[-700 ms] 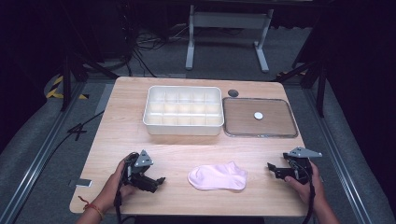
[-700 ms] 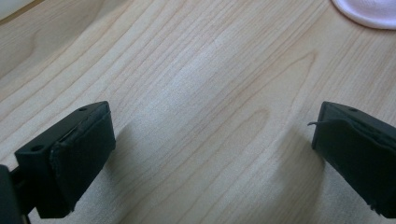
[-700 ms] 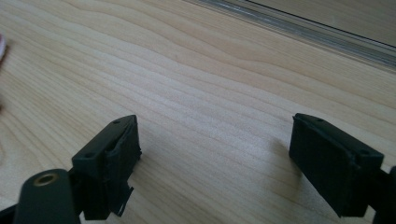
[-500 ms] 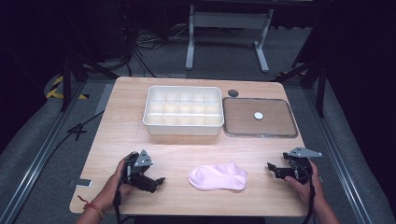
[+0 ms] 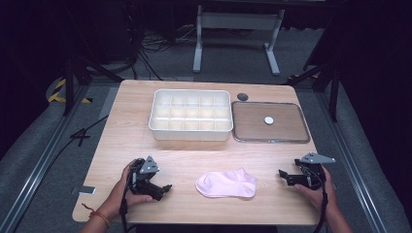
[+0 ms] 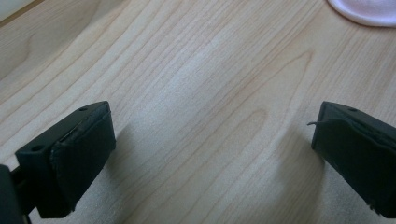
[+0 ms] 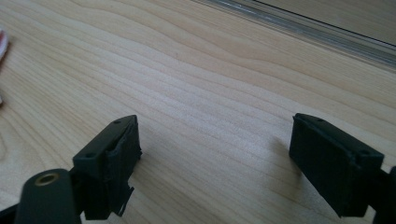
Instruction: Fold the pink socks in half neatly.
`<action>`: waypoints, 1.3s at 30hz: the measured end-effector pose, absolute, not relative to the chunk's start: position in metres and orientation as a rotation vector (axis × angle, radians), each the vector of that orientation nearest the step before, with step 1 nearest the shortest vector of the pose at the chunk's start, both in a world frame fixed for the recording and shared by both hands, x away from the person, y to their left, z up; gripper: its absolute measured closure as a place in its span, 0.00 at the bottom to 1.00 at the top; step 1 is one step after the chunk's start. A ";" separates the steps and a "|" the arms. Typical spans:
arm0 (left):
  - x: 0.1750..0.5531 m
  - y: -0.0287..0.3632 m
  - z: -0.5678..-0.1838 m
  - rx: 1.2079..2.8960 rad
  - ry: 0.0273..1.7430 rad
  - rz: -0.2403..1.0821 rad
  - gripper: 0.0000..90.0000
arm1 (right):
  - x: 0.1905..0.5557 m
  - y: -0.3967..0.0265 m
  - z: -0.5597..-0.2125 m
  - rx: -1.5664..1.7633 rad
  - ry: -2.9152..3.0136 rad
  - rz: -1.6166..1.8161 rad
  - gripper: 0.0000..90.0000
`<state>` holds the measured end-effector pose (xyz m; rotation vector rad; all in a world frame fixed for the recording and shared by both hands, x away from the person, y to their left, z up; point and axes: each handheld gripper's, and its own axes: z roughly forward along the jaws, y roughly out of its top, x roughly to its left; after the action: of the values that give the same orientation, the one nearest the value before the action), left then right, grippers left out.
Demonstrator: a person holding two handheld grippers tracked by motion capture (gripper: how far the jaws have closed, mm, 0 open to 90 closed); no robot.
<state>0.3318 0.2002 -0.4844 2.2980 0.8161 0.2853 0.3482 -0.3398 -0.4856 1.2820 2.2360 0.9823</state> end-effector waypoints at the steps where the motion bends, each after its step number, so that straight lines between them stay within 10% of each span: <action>1: 0.332 0.200 -0.484 2.298 0.816 0.285 0.00 | 0.348 -0.340 -0.486 1.282 2.236 0.982 0.19; 39: 0.333 0.200 -0.484 2.302 0.806 0.296 0.00 | 0.325 -0.282 -0.459 0.998 2.336 1.148 0.44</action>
<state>0.3326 0.2005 -0.4841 2.3018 0.8060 0.2957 0.3250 -0.2820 -0.4589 0.9979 2.3357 1.1484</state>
